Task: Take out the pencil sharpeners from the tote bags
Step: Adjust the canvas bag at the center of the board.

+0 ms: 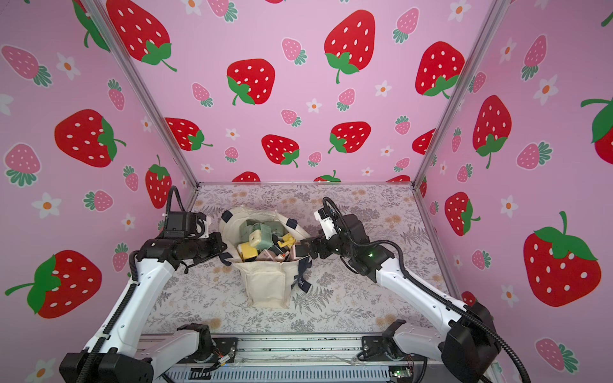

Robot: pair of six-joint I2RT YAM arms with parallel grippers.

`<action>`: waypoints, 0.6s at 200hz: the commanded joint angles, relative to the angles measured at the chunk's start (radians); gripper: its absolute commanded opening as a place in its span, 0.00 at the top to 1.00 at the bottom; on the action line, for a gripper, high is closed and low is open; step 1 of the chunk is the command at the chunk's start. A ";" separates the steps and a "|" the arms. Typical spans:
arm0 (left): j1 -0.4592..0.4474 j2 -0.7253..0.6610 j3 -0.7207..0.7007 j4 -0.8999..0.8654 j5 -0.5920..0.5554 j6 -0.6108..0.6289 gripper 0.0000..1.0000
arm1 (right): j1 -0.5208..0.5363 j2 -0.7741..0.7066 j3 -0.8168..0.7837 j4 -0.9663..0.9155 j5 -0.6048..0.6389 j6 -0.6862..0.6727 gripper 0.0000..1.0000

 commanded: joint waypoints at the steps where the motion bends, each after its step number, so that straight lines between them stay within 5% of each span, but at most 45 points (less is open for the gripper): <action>1: -0.001 -0.015 -0.005 -0.007 0.019 0.026 1.00 | 0.019 0.042 0.068 -0.085 0.057 -0.047 0.15; 12: -0.001 -0.019 -0.008 -0.001 0.045 0.016 1.00 | 0.023 0.064 0.084 -0.109 0.070 -0.055 0.22; 31: -0.001 -0.025 -0.025 0.074 0.168 -0.027 1.00 | 0.034 0.088 0.120 -0.159 0.053 -0.099 0.51; 64: -0.010 0.069 0.103 0.074 0.101 -0.078 1.00 | 0.067 0.096 0.136 -0.184 0.010 -0.171 0.84; 83: -0.040 0.169 0.211 0.061 0.062 -0.083 1.00 | 0.079 0.120 0.159 -0.209 -0.051 -0.192 0.95; 120: -0.093 0.393 0.494 0.005 0.017 -0.045 1.00 | 0.171 0.184 0.179 -0.212 -0.197 -0.315 0.99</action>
